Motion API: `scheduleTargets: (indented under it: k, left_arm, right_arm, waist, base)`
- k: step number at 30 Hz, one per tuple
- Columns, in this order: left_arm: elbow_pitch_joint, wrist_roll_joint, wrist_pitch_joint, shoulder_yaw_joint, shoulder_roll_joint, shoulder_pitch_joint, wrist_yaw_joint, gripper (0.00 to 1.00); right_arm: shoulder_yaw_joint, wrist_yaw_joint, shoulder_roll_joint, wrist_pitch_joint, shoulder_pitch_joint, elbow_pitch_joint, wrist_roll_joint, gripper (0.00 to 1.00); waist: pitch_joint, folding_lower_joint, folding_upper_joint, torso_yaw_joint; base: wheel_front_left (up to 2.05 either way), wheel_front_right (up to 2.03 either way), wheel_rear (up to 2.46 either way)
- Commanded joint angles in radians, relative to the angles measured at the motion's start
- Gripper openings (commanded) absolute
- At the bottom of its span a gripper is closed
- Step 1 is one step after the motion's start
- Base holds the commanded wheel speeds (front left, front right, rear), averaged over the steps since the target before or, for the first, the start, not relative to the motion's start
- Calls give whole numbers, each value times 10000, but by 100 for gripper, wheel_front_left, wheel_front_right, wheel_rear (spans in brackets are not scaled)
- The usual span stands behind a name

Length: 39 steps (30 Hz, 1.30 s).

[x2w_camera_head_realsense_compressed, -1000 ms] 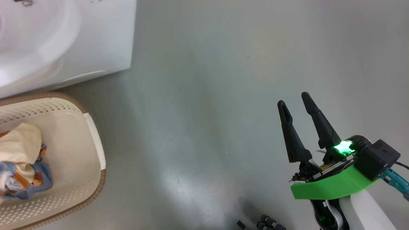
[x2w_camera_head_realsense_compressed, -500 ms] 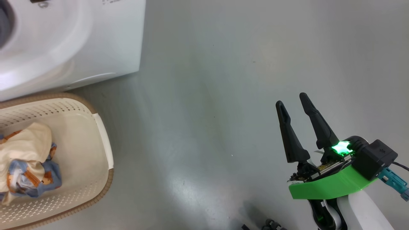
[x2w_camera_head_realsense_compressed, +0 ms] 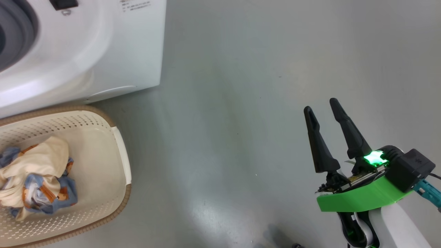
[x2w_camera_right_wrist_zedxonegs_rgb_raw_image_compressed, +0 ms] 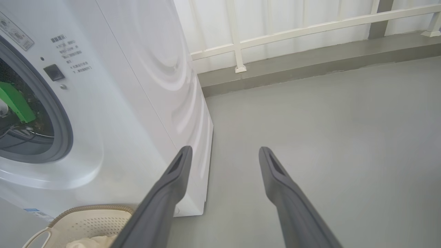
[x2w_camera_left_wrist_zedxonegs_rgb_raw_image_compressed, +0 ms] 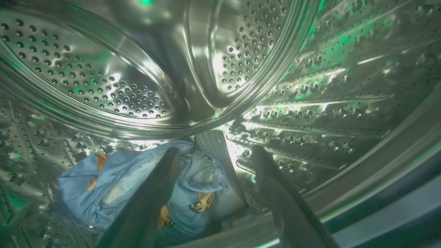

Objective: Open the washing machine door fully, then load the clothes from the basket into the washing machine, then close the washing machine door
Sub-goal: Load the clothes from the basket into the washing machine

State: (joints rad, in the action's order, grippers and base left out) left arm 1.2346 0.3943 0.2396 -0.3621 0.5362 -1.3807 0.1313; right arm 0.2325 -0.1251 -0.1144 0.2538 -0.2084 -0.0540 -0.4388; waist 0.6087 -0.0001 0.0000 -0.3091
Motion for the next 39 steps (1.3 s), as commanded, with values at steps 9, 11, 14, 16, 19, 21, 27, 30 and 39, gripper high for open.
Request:
scheduleTargets:
  k: [9,11,14,16,19,21,27,30,39]
  left_arm:
    - [-2099,407,218,1242,437,1463,-307,100]
    - [-2542,371,219,1499,380,1809,-374,100]
    - [-3195,272,220,1901,238,2336,-433,100]
    - [-3619,199,220,2213,133,2690,-450,100]
    - [-4191,150,220,2755,-88,3282,-411,100]
    - [-4586,84,221,3141,-239,3727,-378,100]
    - [-5585,-328,221,4017,-685,5166,-208,100]
    - [-5919,-594,221,4195,-799,5576,-168,100]
    - [-7146,-1130,221,5185,-1626,7127,-60,100]
  right_arm:
    - [-126,-56,-210,80,-36,-280,19,100]
    - [-181,-56,-222,80,-45,-282,33,100]
    - [-238,-56,-265,80,-41,-270,46,100]
    - [-261,-56,-302,80,-38,-254,45,100]
    - [-306,-56,-368,80,-32,-227,37,100]
    - [-368,-56,-413,80,-56,-211,28,100]
    - [-393,-56,-607,80,-148,-126,2,100]
    - [-395,-56,-691,80,-170,-86,-9,100]
    - [-498,-56,-1080,80,-59,89,-78,100]
  waist:
    - [-297,1,0,281]
    - [-383,1,0,353]
    - [-558,1,0,478]
    - [-691,1,0,554]
    - [-934,1,0,673]
    - [-1094,1,0,753]
    - [-1600,1,0,987]
    - [-1737,1,0,1081]
    - [-2410,1,0,1506]
  base:
    - [0,0,0]
    - [0,0,0]
    - [0,0,0]
    - [0,0,0]
    - [0,0,0]
    - [0,0,0]
    - [0,0,0]
    - [0,0,0]
    - [0,0,0]
